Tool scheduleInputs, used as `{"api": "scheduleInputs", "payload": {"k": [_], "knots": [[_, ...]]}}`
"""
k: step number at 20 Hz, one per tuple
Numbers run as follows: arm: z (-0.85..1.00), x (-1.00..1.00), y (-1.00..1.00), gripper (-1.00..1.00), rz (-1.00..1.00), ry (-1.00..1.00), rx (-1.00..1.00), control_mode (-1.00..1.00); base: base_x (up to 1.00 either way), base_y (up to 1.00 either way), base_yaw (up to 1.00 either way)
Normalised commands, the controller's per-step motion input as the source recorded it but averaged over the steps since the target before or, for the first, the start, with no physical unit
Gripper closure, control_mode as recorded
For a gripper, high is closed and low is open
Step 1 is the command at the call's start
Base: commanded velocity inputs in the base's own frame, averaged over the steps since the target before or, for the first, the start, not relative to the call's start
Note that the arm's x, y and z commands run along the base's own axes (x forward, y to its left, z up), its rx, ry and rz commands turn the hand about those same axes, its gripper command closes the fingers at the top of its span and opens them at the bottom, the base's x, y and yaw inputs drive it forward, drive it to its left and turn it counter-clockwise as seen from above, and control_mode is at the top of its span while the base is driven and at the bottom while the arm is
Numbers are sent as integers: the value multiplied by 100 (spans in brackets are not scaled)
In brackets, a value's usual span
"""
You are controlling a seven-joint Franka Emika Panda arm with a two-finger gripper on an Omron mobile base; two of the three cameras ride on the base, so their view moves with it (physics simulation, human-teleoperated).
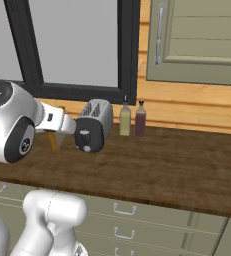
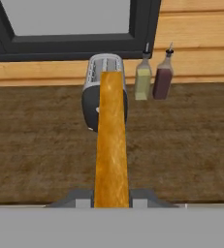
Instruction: Start the toaster. Once the lever pops up, take the bread to the plate on the dining counter.
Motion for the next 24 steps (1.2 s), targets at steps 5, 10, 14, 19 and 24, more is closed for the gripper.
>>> {"api": "scheduleInputs", "payload": {"k": [5,10,14,19,24], "knots": [[0,0,0,100,0,0,0,100,-48,0,4],[0,0,0,100,0,0,0,100,-66,15,47],[0,0,0,100,0,0,0,100,-55,24,70],[0,0,0,100,0,0,0,100,-39,29,85],[0,0,0,100,0,0,0,100,-16,38,89]]}}
